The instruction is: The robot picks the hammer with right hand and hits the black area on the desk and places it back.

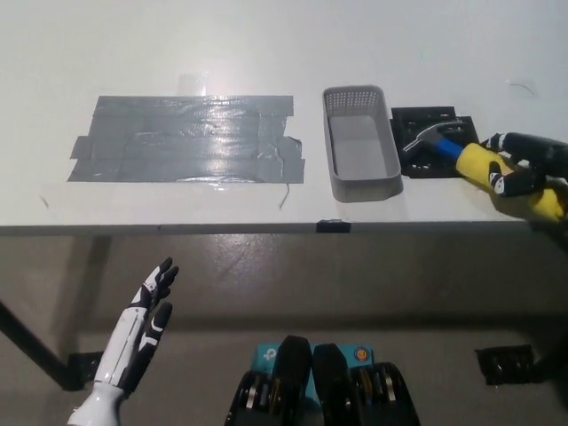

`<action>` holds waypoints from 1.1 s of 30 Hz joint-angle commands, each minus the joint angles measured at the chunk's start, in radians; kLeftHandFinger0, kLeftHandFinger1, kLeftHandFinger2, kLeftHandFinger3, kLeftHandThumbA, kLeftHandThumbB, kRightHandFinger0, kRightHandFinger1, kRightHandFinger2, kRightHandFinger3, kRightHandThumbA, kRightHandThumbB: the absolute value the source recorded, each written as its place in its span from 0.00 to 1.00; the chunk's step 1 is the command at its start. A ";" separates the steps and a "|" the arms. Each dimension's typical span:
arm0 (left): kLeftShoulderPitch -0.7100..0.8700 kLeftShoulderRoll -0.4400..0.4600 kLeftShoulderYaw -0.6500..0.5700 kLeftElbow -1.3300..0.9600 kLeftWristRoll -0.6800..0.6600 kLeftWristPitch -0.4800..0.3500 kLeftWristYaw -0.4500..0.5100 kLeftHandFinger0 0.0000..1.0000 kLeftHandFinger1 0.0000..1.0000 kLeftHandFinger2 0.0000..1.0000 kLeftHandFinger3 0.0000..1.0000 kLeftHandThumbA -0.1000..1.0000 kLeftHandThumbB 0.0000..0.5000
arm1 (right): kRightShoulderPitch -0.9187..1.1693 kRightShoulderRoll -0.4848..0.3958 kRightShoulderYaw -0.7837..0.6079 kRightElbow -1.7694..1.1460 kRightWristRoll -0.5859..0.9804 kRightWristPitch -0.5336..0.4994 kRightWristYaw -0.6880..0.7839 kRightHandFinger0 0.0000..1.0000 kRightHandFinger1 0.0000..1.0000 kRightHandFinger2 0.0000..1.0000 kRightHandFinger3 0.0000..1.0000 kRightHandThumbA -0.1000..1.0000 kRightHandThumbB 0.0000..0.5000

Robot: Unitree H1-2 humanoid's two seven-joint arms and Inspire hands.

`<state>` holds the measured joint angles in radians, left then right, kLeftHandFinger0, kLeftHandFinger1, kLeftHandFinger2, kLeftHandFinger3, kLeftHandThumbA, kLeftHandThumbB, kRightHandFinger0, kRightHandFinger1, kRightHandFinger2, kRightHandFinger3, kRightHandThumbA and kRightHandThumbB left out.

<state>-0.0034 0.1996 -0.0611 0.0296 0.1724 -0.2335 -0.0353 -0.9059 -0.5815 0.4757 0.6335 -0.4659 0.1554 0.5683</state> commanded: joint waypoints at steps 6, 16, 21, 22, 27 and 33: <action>0.001 0.011 -0.001 -0.019 0.005 -0.034 -0.008 1.00 1.00 1.00 1.00 1.00 0.31 | -0.069 -0.029 -0.096 -0.028 0.044 -0.019 0.000 0.16 0.64 0.92 0.95 0.00 0.26; 0.008 0.010 0.004 -0.024 0.005 -0.026 -0.003 1.00 1.00 1.00 1.00 1.00 0.27 | -0.078 0.093 -0.366 0.027 0.029 -0.137 -0.554 0.94 1.00 1.00 1.00 0.13 0.47; 0.023 0.016 0.011 -0.031 0.005 -0.031 0.000 1.00 1.00 1.00 1.00 1.00 0.28 | -0.098 0.103 -0.357 0.071 -0.016 -0.066 -0.599 1.00 1.00 1.00 1.00 0.59 0.48; 0.026 0.016 0.012 -0.034 0.001 -0.028 -0.001 1.00 1.00 1.00 1.00 1.00 0.28 | -0.095 0.107 -0.364 0.083 -0.013 -0.074 -0.620 1.00 1.00 1.00 1.00 0.64 0.47; 0.035 0.014 0.012 -0.035 0.013 -0.043 0.008 1.00 1.00 1.00 1.00 1.00 0.23 | -0.097 0.136 -0.408 0.213 0.013 -0.149 -0.799 1.00 1.00 1.00 1.00 0.70 0.42; 0.018 0.016 0.016 -0.038 0.000 -0.039 0.002 1.00 1.00 1.00 1.00 1.00 0.22 | -0.110 0.127 -0.471 0.208 0.048 -0.205 -0.891 1.00 1.00 1.00 1.00 0.95 0.40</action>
<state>0.0212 0.1993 -0.0594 0.0296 0.1742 -0.2320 -0.0351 -0.8999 -0.4351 0.1620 0.8172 -0.4440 0.1199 0.1565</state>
